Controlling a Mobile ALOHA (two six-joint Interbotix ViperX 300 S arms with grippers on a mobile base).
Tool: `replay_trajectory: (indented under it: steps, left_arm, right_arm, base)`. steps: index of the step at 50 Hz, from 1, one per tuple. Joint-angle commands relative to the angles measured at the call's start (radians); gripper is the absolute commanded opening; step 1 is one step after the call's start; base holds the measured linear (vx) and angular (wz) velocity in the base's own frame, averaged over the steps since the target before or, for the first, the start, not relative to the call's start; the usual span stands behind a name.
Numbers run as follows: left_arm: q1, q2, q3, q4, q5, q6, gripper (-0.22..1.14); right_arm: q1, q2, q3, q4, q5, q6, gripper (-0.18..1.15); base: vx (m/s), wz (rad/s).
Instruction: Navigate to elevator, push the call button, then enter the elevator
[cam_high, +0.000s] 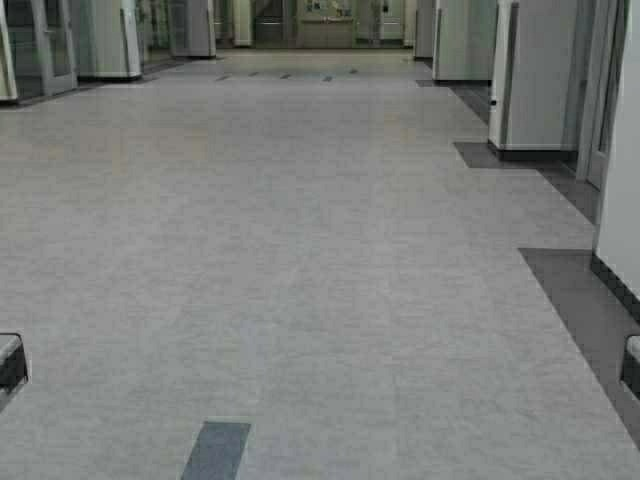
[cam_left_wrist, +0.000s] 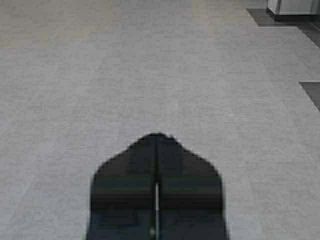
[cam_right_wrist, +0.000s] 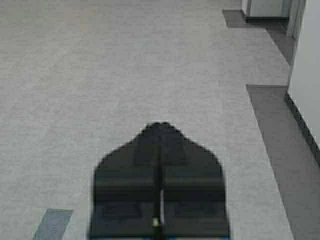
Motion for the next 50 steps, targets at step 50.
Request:
replay_trajectory:
  steps: [50]
  left_arm:
    - [-0.002,-0.018,0.026,0.003,-0.101,-0.002,0.02]
  right_arm:
    - [0.002,-0.014,-0.011,0.002,-0.009,0.003,0.05]
  base:
    - [0.46,0.03]
